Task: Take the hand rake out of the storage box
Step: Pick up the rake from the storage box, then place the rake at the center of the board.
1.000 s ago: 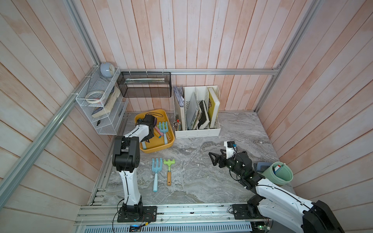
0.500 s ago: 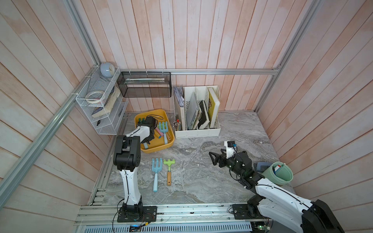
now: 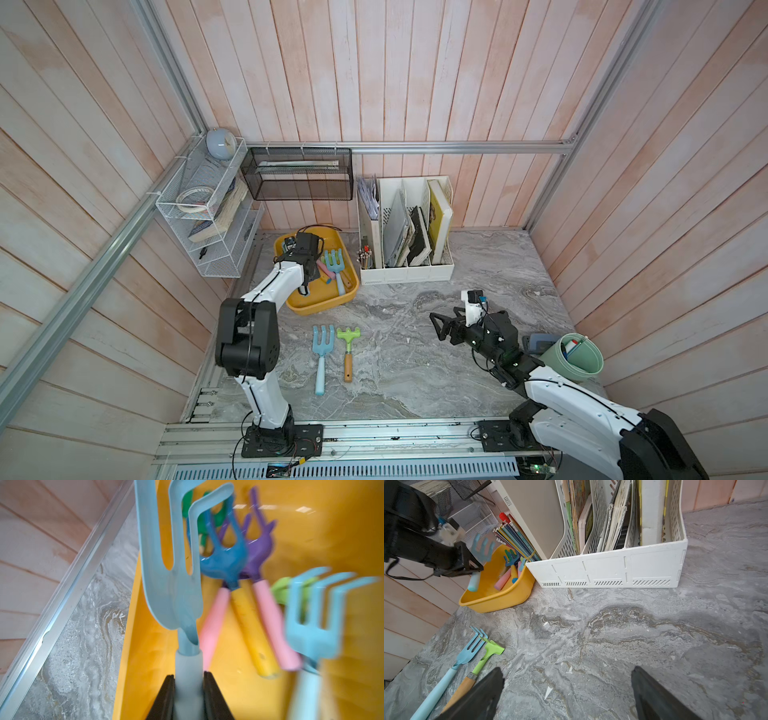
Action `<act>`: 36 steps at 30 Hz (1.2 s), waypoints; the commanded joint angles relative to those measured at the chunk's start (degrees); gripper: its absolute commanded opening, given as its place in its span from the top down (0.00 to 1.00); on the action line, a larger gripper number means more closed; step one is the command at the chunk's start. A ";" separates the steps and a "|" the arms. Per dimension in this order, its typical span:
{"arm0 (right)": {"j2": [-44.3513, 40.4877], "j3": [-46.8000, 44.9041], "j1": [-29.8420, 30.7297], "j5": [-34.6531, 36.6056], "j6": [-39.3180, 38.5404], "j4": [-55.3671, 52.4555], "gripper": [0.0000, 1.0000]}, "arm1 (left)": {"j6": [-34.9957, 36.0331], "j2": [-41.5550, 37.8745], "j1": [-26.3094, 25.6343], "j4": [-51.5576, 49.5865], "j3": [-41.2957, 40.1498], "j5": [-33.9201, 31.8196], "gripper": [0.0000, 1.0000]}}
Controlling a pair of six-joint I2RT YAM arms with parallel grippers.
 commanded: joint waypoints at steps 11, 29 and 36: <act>-2.87 1.61 -1.08 -7.57 6.84 1.48 0.02 | -14.10 -26.54 -21.76 52.05 -36.56 41.65 0.99; -3.82 2.35 -0.93 2.64 8.68 -9.34 0.02 | -24.90 -4.29 -33.40 47.88 -41.06 37.69 0.88; -3.07 2.03 -0.98 2.50 8.90 -8.64 0.03 | -25.87 -3.75 -33.47 42.88 -40.83 35.11 0.69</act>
